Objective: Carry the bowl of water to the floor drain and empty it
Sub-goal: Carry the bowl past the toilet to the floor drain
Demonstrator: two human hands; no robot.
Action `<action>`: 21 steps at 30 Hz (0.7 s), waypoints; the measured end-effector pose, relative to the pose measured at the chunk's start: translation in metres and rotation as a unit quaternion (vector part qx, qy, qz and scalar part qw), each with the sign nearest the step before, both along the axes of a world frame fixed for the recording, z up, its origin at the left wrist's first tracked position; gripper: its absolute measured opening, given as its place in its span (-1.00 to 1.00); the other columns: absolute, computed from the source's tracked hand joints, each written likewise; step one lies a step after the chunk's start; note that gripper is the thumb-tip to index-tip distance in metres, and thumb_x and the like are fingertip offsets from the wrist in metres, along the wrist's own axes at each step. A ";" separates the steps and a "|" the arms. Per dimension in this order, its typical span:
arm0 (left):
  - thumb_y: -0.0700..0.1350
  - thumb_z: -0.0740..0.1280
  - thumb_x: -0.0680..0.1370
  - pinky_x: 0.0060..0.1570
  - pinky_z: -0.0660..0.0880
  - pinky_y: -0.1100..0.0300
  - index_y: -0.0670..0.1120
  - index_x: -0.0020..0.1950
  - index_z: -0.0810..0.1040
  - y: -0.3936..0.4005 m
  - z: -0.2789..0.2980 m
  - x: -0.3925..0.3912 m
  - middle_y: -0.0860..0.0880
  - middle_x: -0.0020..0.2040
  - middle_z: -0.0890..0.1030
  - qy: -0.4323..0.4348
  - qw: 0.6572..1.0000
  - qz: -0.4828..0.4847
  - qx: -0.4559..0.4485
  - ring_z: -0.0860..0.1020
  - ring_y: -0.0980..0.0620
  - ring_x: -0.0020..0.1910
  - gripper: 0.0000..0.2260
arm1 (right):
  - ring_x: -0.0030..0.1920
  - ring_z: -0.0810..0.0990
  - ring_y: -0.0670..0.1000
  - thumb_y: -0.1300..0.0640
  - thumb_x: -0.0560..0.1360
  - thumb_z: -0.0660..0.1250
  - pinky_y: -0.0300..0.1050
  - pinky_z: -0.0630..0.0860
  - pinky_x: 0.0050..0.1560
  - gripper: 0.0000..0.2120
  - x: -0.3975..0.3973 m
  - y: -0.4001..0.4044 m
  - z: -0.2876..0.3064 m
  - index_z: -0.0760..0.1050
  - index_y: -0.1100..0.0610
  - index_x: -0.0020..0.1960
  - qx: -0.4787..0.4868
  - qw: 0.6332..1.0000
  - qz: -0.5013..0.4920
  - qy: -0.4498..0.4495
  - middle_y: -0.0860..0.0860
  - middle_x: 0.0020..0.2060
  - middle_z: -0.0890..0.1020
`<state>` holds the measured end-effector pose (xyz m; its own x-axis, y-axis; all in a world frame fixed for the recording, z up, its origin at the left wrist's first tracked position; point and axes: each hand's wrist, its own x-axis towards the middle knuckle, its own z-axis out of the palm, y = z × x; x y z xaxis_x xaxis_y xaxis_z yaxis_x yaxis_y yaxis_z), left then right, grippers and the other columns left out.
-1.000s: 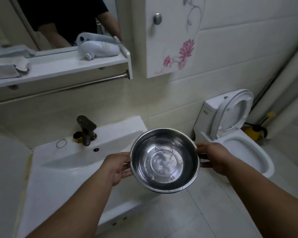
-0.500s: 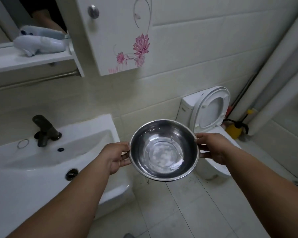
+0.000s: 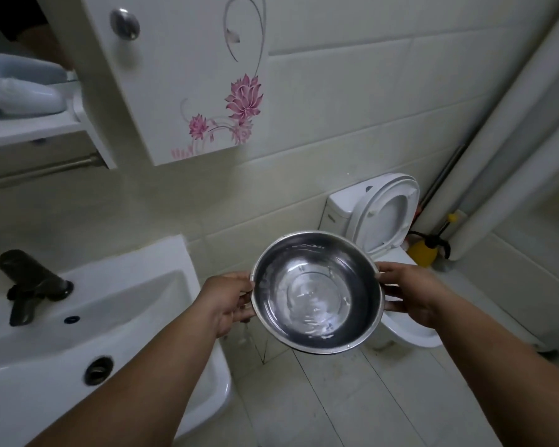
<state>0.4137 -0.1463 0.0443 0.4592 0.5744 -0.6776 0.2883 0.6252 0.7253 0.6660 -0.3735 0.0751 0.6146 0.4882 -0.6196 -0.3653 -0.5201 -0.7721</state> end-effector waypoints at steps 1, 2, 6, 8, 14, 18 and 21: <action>-0.36 0.30 0.57 -0.04 0.69 -0.12 -0.17 0.11 0.68 0.001 -0.002 0.003 -0.17 -0.08 0.71 -0.001 1.000 0.005 0.000 0.66 -0.08 -0.14 -0.78 | -0.01 0.74 0.15 0.33 0.59 0.28 -0.02 0.70 -0.24 -0.70 0.003 0.002 -0.001 0.70 0.03 0.09 0.000 1.000 -0.004 0.003 0.09 -0.07 0.79; -0.36 0.30 0.57 -0.09 0.69 -0.08 -0.18 0.09 0.68 0.002 -0.003 0.006 -0.17 -0.08 0.71 -0.002 1.000 0.010 0.002 0.66 -0.09 -0.14 -0.79 | 0.01 0.74 0.15 0.33 0.59 0.28 -0.02 0.69 -0.23 -0.70 0.005 0.003 -0.001 0.70 0.04 0.12 0.000 1.000 -0.007 0.005 0.10 -0.06 0.79; -0.36 0.31 0.57 -0.20 0.69 -0.03 -0.17 0.07 0.67 0.006 -0.006 0.021 -0.18 -0.09 0.70 -0.001 1.000 0.025 -0.001 0.66 -0.10 -0.13 -0.81 | 0.08 0.72 0.16 0.32 0.59 0.29 0.01 0.69 -0.15 -0.70 0.022 0.013 -0.001 0.69 0.05 0.18 -0.008 1.000 -0.003 -0.001 0.13 0.03 0.77; -0.35 0.31 0.57 -0.23 0.69 -0.01 -0.18 0.07 0.67 0.006 -0.008 0.028 -0.19 -0.10 0.70 0.003 0.999 0.033 0.002 0.66 -0.10 -0.16 -0.82 | 0.10 0.71 0.17 0.32 0.60 0.29 0.04 0.69 -0.12 -0.70 0.031 0.016 -0.002 0.70 0.04 0.16 -0.011 1.000 0.002 -0.006 0.13 0.04 0.77; -0.34 0.34 0.55 -0.39 0.63 0.12 -0.16 -0.02 0.66 -0.001 -0.018 0.044 -0.06 -0.30 0.72 0.006 0.999 0.051 0.011 0.66 0.02 -0.32 -0.86 | 0.02 0.73 0.14 0.31 0.61 0.27 0.03 0.69 -0.16 -0.70 0.061 0.024 -0.013 0.69 0.04 0.15 -0.008 0.999 0.046 -0.011 0.13 -0.01 0.78; -0.32 0.34 0.57 -0.35 0.65 0.09 -0.17 0.03 0.67 -0.013 -0.028 0.058 -0.12 -0.24 0.71 0.018 0.996 0.092 0.008 0.67 -0.03 -0.27 -0.86 | 0.01 0.73 0.14 0.32 0.60 0.26 0.16 0.69 -0.01 -0.68 0.088 0.033 -0.027 0.72 0.01 0.08 -0.008 0.996 0.089 -0.007 0.18 0.00 0.76; -0.30 0.34 0.57 -0.27 0.65 0.08 -0.16 0.06 0.67 -0.024 -0.038 0.068 -0.13 -0.20 0.71 0.028 0.993 0.119 0.005 0.66 -0.05 -0.25 -0.86 | -0.04 0.71 0.13 0.33 0.58 0.27 0.23 0.66 0.08 -0.67 0.108 0.039 -0.036 0.76 0.02 -0.05 -0.008 0.993 0.114 0.002 0.21 -0.03 0.75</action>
